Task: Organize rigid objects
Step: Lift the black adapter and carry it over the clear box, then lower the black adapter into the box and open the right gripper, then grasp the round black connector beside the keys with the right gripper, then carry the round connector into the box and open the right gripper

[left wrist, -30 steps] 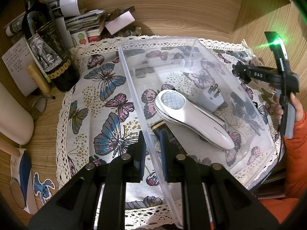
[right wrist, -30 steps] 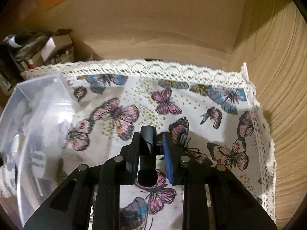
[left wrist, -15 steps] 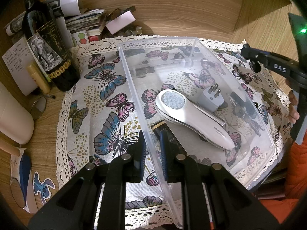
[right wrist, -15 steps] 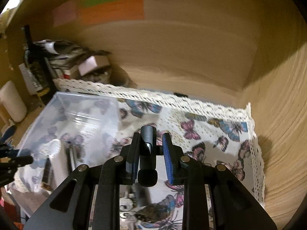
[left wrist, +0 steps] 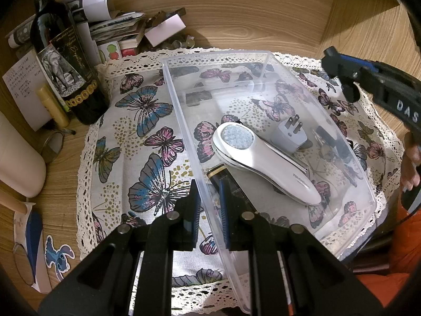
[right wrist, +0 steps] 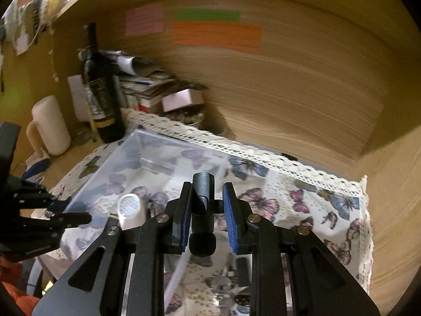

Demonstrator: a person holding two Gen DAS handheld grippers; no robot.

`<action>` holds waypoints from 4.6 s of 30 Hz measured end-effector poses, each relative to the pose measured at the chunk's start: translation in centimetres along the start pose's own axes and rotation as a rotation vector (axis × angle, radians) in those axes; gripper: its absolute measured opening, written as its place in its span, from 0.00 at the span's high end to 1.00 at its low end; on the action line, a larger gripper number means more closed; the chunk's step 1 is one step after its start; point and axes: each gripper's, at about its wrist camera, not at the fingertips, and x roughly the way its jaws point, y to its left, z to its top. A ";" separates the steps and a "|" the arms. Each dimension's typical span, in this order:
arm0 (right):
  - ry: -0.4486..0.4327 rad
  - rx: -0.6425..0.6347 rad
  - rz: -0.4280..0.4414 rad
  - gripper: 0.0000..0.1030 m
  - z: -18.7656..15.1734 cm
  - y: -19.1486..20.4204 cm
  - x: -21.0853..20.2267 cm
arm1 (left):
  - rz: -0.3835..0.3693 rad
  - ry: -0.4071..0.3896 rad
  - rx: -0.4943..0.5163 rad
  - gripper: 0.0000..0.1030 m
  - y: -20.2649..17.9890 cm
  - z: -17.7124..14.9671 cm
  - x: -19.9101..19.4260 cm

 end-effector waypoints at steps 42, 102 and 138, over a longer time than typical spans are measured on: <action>0.057 -0.036 0.044 0.49 -0.6 2.1 0.4 | 0.001 0.001 0.001 0.86 0.0 0.0 0.0; 0.015 0.093 -0.024 0.70 -3.1 -1.5 -3.1 | -0.001 0.002 0.001 0.86 0.1 -0.1 0.1; 0.069 0.025 0.052 0.69 -3.4 1.4 -2.1 | -0.002 0.003 0.001 0.86 0.1 -0.1 0.1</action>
